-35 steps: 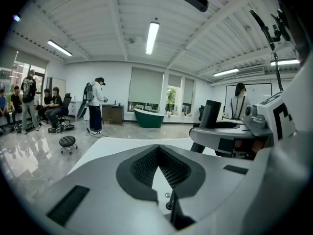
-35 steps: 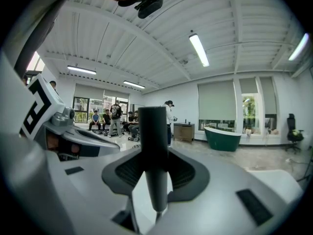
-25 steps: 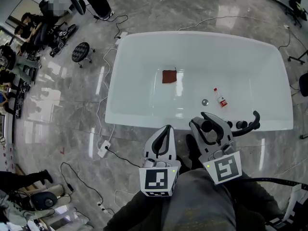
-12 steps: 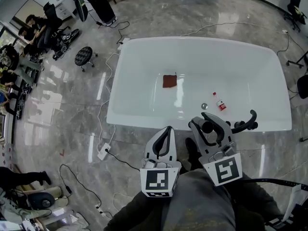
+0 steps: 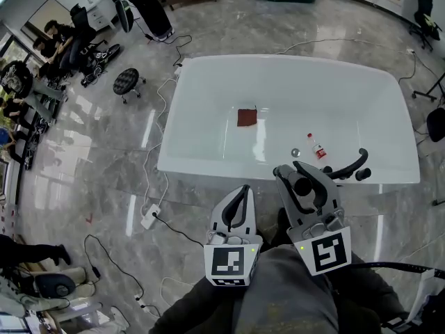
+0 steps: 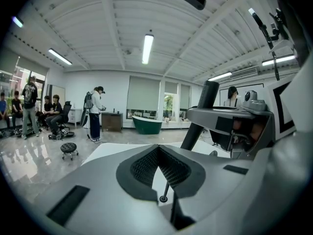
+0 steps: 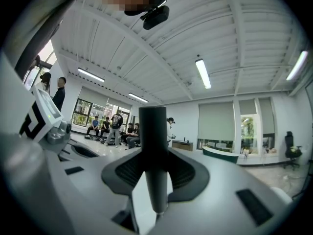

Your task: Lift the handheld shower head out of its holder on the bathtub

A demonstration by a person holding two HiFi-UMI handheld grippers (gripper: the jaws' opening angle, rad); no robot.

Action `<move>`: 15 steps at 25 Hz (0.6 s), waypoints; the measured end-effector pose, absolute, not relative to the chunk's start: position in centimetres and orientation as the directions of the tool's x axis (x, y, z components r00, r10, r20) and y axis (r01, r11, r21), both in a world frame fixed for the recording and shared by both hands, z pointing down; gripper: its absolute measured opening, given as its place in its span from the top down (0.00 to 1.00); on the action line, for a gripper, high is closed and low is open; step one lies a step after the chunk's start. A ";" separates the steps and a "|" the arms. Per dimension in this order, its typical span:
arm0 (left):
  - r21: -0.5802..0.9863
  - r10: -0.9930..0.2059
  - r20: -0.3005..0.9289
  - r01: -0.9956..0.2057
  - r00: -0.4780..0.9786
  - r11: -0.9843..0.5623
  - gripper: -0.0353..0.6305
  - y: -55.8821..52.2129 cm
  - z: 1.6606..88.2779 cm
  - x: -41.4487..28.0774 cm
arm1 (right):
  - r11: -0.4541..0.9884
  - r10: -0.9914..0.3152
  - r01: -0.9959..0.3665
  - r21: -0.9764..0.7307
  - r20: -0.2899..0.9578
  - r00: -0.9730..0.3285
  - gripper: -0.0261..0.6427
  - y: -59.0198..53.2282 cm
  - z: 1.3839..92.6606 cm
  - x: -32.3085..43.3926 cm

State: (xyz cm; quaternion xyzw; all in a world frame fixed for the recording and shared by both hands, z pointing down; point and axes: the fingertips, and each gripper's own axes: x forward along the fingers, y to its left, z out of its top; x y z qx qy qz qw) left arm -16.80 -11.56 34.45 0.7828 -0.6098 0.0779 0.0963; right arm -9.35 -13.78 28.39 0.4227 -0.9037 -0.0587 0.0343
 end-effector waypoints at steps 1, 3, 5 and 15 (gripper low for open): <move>0.054 -0.940 0.239 -0.970 0.243 -0.237 0.94 -11.2 34.4 -16.7 | 0.635 -0.768 -0.761 0.136 0.006 -0.640 0.76 -13.5 28.2 -9.2; 0.048 -0.942 0.234 -0.971 0.239 -0.235 0.94 -10.7 34.1 -16.4 | 0.634 -0.767 -0.760 0.140 -0.011 -0.642 0.76 -12.9 27.5 -8.9; 0.039 -0.946 0.226 -0.972 0.234 -0.231 0.94 -10.3 33.7 -15.9 | 0.635 -0.763 -0.758 0.149 -0.030 -0.645 0.76 -12.3 26.7 -8.4; 0.038 -0.957 0.224 -0.983 0.185 -0.181 0.94 -5.8 33.4 -11.5 | 0.681 -0.715 -0.713 0.168 -0.056 -0.697 0.76 -7.7 25.7 -4.6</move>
